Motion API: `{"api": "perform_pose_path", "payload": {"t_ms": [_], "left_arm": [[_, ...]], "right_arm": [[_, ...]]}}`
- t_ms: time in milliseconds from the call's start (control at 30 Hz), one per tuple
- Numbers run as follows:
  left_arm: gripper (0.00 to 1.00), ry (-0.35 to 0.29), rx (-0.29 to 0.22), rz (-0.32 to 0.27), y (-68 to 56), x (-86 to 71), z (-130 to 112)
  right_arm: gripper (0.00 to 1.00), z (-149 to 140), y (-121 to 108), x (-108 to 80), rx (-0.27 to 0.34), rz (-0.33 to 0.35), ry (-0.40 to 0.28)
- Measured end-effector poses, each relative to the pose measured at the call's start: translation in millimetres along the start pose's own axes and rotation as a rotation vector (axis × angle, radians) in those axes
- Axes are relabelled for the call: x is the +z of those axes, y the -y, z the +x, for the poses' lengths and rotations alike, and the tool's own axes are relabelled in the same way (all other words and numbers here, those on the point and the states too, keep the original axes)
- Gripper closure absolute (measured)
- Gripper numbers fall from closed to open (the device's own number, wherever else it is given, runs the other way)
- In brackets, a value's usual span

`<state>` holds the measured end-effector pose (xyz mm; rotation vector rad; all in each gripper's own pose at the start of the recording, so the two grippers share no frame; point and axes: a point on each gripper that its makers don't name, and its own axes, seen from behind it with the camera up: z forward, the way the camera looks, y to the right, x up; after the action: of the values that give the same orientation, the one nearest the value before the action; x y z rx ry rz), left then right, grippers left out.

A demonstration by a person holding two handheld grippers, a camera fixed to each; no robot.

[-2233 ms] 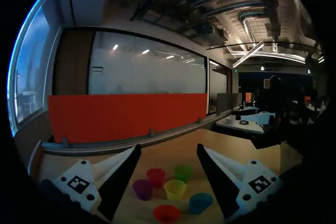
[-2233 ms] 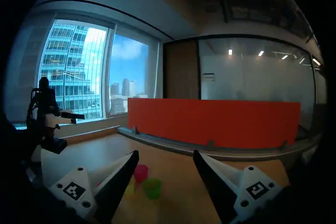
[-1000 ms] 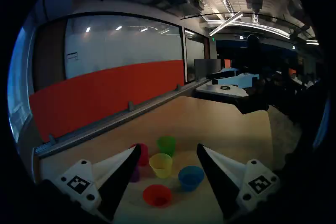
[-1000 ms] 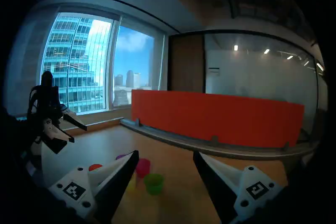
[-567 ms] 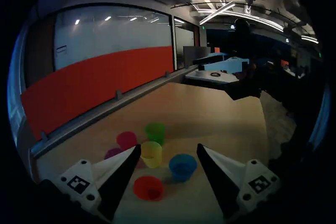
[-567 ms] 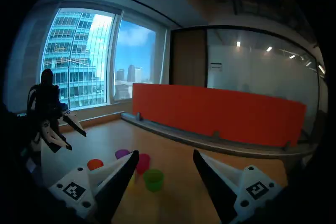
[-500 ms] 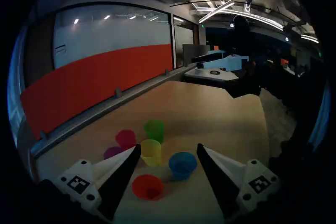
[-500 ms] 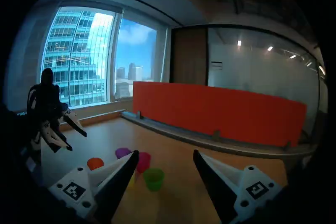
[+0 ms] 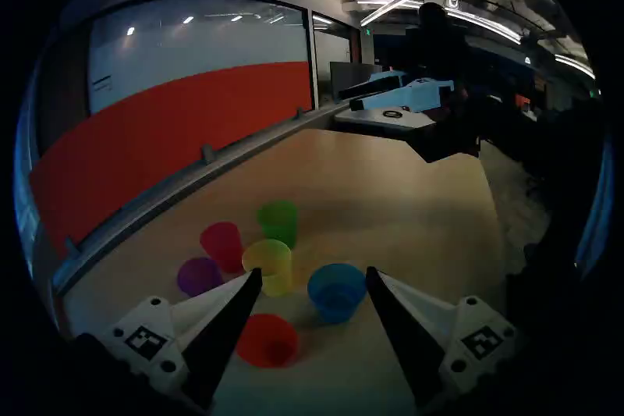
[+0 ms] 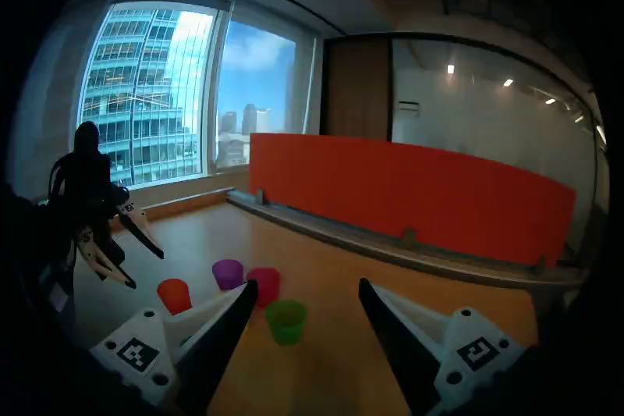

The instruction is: Pour water

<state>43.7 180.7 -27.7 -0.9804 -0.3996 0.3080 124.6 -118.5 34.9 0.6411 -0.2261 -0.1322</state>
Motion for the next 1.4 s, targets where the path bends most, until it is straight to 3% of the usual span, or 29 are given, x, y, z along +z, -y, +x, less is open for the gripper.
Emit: {"api": "perform_pose_path", "payload": {"t_ms": [500, 1400], "left_arm": [[0.01, 0.068, 0.010, -0.043, -14.4, 29.2, -27], [0.01, 0.152, -0.005, -0.066, -24.4, 71.8, -62]], "right_arm": [[0.00, -17, -9, 17.4, 0.013, 0.002, 0.025], [0.00, -31, -17, 38.0, 0.024, 0.007, 0.039]]}}
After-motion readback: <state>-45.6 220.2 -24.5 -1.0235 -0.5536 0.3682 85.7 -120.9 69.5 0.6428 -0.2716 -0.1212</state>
